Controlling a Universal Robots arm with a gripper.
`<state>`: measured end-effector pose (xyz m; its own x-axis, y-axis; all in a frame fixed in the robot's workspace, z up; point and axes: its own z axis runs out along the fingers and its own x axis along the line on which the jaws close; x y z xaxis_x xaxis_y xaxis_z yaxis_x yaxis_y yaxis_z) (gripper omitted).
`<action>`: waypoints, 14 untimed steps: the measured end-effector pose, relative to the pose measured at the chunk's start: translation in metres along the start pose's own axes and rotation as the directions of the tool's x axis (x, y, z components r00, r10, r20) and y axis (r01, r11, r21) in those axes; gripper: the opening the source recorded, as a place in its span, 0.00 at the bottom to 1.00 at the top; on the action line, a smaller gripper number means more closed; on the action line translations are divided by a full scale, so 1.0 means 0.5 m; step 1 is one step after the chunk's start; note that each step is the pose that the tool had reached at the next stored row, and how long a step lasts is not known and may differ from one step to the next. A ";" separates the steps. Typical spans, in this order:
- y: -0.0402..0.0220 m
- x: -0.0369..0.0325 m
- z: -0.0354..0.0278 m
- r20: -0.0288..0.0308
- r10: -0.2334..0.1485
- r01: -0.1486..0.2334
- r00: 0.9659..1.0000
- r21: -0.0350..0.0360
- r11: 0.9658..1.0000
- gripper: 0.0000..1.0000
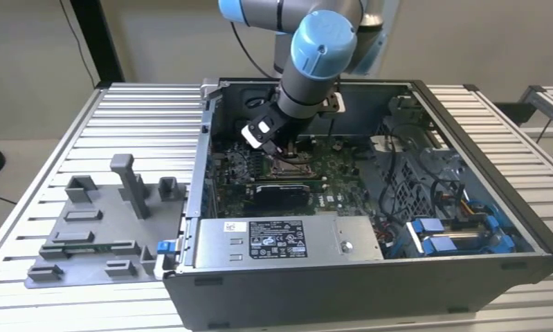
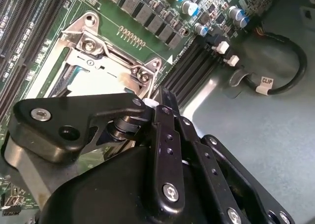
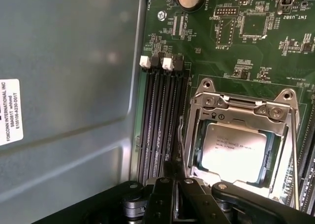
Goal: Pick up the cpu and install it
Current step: 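Install the first cpu locking lever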
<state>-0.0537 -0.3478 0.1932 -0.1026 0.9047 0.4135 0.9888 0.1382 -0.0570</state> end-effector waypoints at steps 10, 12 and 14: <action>-0.004 0.008 -0.020 -0.001 0.001 -0.001 1.000 0.001 1.000 0.00; -0.013 0.011 -0.026 -0.001 0.001 -0.001 1.000 0.001 1.000 0.00; -0.027 0.014 -0.030 -0.002 0.001 -0.001 1.000 0.001 1.000 0.00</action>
<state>-0.0662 -0.3495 0.2103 -0.1016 0.9040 0.4152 0.9887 0.1379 -0.0583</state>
